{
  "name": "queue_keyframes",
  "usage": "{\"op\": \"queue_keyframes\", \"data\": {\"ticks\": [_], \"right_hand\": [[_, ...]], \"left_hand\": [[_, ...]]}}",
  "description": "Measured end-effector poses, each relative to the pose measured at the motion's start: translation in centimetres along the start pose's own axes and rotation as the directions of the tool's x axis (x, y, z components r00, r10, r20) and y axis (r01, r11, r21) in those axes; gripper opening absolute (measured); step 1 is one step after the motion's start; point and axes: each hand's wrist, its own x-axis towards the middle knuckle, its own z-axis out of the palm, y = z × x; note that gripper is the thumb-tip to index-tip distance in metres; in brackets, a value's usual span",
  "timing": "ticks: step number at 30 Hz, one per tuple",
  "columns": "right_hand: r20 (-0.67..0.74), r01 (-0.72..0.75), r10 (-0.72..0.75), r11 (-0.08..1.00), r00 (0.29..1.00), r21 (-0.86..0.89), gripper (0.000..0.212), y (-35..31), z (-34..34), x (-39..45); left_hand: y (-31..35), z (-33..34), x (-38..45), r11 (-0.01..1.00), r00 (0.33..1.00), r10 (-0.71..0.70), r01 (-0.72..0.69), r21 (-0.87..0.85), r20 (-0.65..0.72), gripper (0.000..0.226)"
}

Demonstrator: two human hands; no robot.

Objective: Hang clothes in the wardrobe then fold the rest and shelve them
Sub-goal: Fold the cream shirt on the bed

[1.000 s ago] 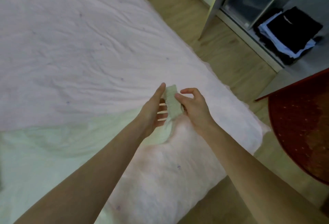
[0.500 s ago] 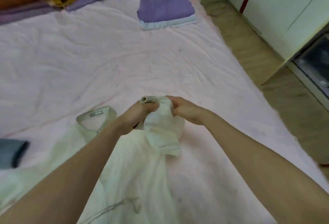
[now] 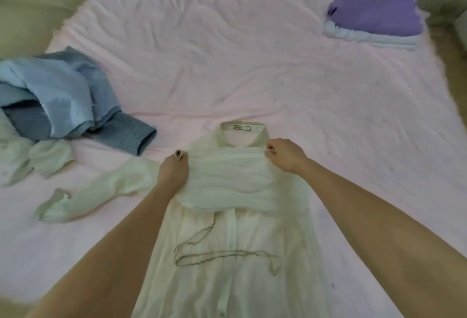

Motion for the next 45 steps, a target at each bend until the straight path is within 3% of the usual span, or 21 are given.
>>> {"op": "queue_keyframes", "data": {"ticks": [4, 8, 10, 12, 16, 18, 20, 24, 27, 31, 35, 39, 41, 45], "right_hand": [[-0.038, -0.006, -0.002, 0.981, 0.999, -0.196, 0.020, -2.1, 4.2, 2.4], [-0.061, -0.047, 0.029, 0.943, 0.998, -0.329, 0.019, -2.9, 8.9, 5.2], [-0.086, -0.077, 0.046, 0.917, 0.995, -0.391, 0.019, -2.2, 10.0, 5.6], [-0.112, -0.106, 0.065, 0.899, 0.992, -0.425, 0.019, -1.6, 11.4, 6.3], [-0.215, -0.169, 0.086, 0.899, 0.973, -0.404, 0.017, -0.3, 12.9, 7.0], [-0.206, -0.189, 0.117, 0.907, 0.972, -0.377, 0.016, 0.5, 13.3, 6.7], [-0.179, -0.224, 0.169, 0.908, 0.969, -0.355, 0.018, 1.6, 13.2, 6.4], [-0.151, -0.296, 0.260, 0.896, 0.954, -0.330, 0.026, 4.3, 12.2, 5.8], [-0.122, -0.315, 0.291, 0.893, 0.949, -0.320, 0.024, 6.2, 11.3, 4.9], [-0.114, -0.240, 0.215, 0.918, 0.970, -0.314, 0.015, 9.4, 9.9, 3.3], [-0.126, -0.106, 0.064, 0.927, 0.990, -0.361, 0.020, 13.1, 7.6, 2.5], [-0.193, -0.107, 0.033, 0.914, 0.981, -0.390, 0.014, 17.7, 6.0, 2.4], [-0.239, -0.174, 0.097, 0.928, 0.966, -0.329, 0.010, 19.2, 6.1, 2.4], [-0.304, -0.238, 0.225, 0.971, 0.926, -0.007, 0.026, 20.3, 7.1, 0.0]], "left_hand": [[-6.1, -0.8, 1.7, 0.991, 0.993, -0.113, 0.111, 0.073, 0.023, 0.043], [-11.1, 0.3, 4.9, 0.989, 0.989, -0.129, 0.122, 0.083, 0.078, 0.023], [-12.0, 1.0, 5.7, 0.991, 0.987, -0.119, 0.112, 0.069, 0.108, 0.028], [-12.8, 1.7, 6.9, 0.995, 0.993, -0.066, 0.057, 0.087, 0.102, 0.044], [-13.3, 2.5, 8.0, 0.943, 0.986, 0.159, -0.164, 0.289, 0.039, 0.041], [-13.0, 2.9, 8.0, 0.799, 0.926, 0.377, -0.322, 0.508, -0.005, 0.049], [-11.3, 3.8, 7.9, 0.632, 0.814, 0.578, -0.491, 0.600, 0.058, 0.050], [-7.0, 7.7, 7.8, 0.476, 0.671, 0.623, -0.733, 0.486, 0.402, 0.046], [-4.1, 12.2, 6.6, 0.405, 0.615, 0.630, -0.781, 0.475, 0.475, 0.043], [-0.7, 18.1, 4.6, 0.410, 0.606, 0.629, -0.791, 0.454, 0.487, 0.044], [2.3, 21.9, 3.4, 0.400, 0.617, 0.584, -0.784, 0.475, 0.527, 0.038], [5.2, 25.4, 1.7, 0.524, 0.639, 0.555, -0.766, 0.373, 0.533, 0.031], [6.0, 26.7, 1.4, 0.562, 0.656, 0.547, -0.748, 0.354, 0.520, 0.028], [7.0, 28.5, 1.2, 0.594, 0.703, 0.483, -0.701, 0.394, 0.523, 0.028]]}}
